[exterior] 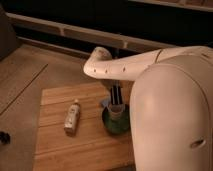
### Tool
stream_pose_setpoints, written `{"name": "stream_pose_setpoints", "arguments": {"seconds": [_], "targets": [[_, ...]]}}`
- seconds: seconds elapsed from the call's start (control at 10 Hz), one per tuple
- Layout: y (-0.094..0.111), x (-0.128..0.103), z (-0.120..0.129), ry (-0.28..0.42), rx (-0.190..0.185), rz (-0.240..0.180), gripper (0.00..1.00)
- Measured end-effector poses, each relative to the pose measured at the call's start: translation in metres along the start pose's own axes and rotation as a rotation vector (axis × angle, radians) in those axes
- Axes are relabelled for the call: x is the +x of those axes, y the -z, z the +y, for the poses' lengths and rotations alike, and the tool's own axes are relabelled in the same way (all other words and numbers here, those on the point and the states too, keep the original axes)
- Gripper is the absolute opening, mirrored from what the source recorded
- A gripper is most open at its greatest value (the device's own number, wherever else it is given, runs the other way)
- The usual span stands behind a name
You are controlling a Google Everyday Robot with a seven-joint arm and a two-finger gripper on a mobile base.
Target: Place the eraser in the ceramic cup
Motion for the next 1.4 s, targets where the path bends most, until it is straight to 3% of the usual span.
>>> {"name": "stream_pose_setpoints", "arguments": {"seconds": [0.7, 1.4], "targets": [[-0.002, 0.013, 0.000, -0.007, -0.002, 0.045, 0.76], [-0.002, 0.012, 0.002, -0.008, -0.010, 0.051, 0.80]]}}
